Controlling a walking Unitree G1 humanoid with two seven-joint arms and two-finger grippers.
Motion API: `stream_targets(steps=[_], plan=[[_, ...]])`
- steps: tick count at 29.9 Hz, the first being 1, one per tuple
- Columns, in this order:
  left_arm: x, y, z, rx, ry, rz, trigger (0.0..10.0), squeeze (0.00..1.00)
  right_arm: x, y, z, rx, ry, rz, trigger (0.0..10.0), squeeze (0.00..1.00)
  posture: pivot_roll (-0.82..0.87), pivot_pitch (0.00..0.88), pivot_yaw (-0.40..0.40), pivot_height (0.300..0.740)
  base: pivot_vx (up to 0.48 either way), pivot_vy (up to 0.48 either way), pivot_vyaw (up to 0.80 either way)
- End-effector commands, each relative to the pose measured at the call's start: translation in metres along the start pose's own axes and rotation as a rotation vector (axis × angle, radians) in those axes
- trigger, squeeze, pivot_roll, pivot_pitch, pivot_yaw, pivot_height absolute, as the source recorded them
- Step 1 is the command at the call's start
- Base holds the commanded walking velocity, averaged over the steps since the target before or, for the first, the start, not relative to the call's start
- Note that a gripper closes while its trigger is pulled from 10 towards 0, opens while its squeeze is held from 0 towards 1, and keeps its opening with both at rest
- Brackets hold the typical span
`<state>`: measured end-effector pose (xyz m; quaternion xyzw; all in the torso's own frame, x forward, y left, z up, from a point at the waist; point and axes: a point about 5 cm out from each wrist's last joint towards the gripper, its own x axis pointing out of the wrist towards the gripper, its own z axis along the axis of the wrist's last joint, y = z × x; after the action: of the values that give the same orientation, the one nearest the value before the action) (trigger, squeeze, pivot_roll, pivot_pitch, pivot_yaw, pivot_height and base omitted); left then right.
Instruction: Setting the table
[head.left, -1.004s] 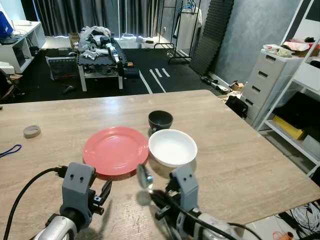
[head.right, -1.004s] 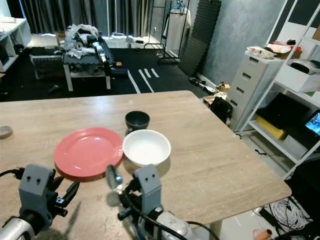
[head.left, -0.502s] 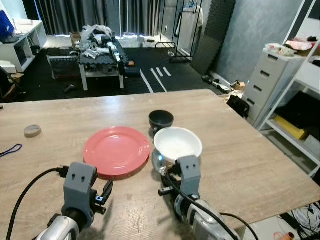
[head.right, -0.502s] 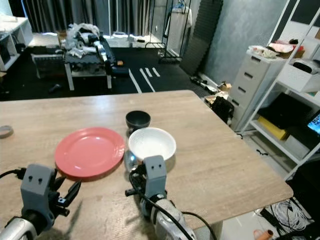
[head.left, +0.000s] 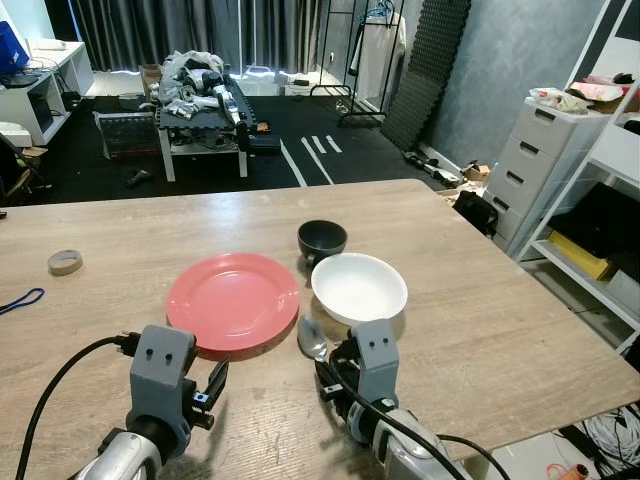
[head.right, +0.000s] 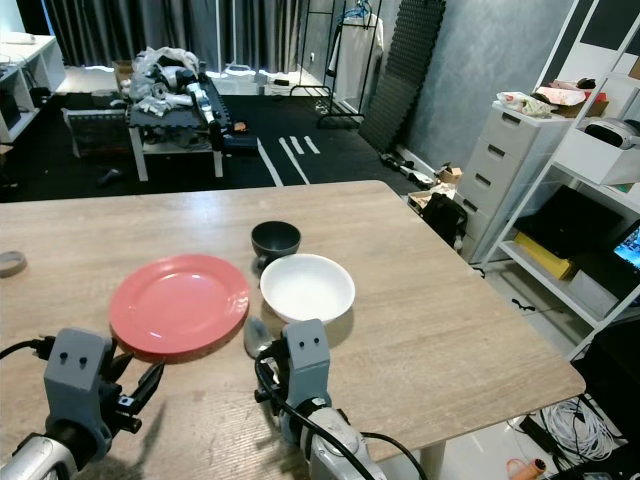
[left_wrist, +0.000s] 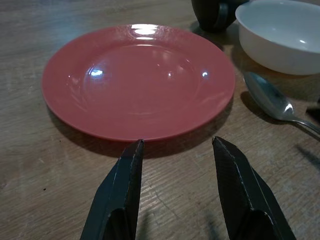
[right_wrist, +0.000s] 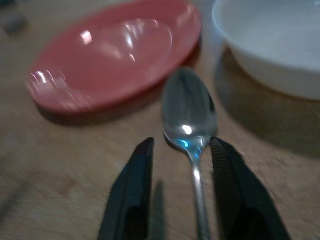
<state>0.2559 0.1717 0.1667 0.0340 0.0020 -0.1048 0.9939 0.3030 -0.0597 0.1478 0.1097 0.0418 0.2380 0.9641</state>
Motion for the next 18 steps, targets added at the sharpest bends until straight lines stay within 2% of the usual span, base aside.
stream_targets(steps=[1, 4, 5, 6, 7, 10, 11, 14, 15, 16, 17, 18], plan=[[-0.001, -0.002, -0.001, 0.001, 0.005, -0.004, 10.0, 0.00, -0.003, -0.001, 0.005, 0.042, -0.038, 0.010, 10.0, 1.00, 0.13, 0.124, 0.016, 0.740, 0.000, 0.000, 0.00], [-0.001, -0.002, -0.001, 0.000, 0.004, -0.004, 10.0, 0.00, -0.007, -0.002, 0.029, 0.177, -0.183, 0.031, 10.0, 0.98, 0.13, 0.127, 0.015, 0.740, 0.000, 0.000, 0.00], [-0.001, -0.002, -0.001, 0.000, 0.004, -0.004, 10.0, 0.00, -0.007, -0.002, 0.029, 0.177, -0.183, 0.031, 10.0, 0.98, 0.13, 0.127, 0.015, 0.740, 0.000, 0.000, 0.00], [-0.001, -0.002, -0.001, -0.001, 0.004, -0.004, 10.0, 0.00, -0.009, -0.003, 0.036, 0.197, -0.217, 0.036, 10.0, 0.00, 0.13, 0.128, 0.015, 0.740, 0.000, 0.000, 0.00], [-0.001, -0.003, -0.001, -0.002, 0.004, -0.004, 10.0, 0.00, -0.014, -0.006, 0.049, 0.217, -0.269, 0.052, 10.0, 0.00, 0.12, 0.128, 0.016, 0.740, 0.000, 0.000, 0.00], [0.000, -0.004, -0.001, -0.002, 0.004, -0.005, 10.0, 0.00, -0.016, -0.009, 0.055, 0.217, -0.292, 0.053, 10.0, 0.00, 0.12, 0.129, 0.017, 0.740, 0.000, 0.000, 0.00], [0.001, -0.005, -0.001, -0.004, 0.001, -0.004, 10.0, 0.00, -0.019, -0.014, 0.061, 0.199, -0.319, 0.030, 10.0, 0.00, 0.12, 0.130, 0.020, 0.740, 0.000, 0.000, 0.00], [0.010, -0.007, 0.004, -0.002, -0.028, 0.033, 10.0, 0.00, -0.023, -0.039, 0.068, -0.019, -0.355, -0.165, 10.0, 0.00, 0.11, 0.130, 0.023, 0.740, 0.000, 0.000, 0.00], [0.010, -0.007, 0.004, -0.002, -0.028, 0.033, 10.0, 0.00, -0.023, -0.039, 0.068, -0.019, -0.355, -0.165, 10.0, 0.00, 0.11, 0.130, 0.023, 0.740, 0.000, 0.000, 0.00], [0.011, -0.006, 0.005, 0.012, -0.038, 0.047, 10.0, 0.00, -0.026, -0.046, 0.068, -0.054, -0.368, -0.238, 10.0, 0.00, 0.11, 0.132, 0.026, 0.740, 0.000, 0.000, 0.00], [0.011, -0.006, 0.005, 0.012, -0.038, 0.047, 10.0, 0.00, -0.026, -0.046, 0.068, -0.054, -0.368, -0.238, 10.0, 0.00, 0.11, 0.132, 0.026, 0.740, 0.000, 0.000, 0.00], [0.012, -0.005, 0.007, 0.034, -0.046, 0.065, 10.0, 0.00, -0.029, -0.052, 0.068, -0.074, -0.384, -0.305, 10.0, 0.00, 0.11, 0.135, 0.032, 0.740, 0.000, 0.000, 0.00]])
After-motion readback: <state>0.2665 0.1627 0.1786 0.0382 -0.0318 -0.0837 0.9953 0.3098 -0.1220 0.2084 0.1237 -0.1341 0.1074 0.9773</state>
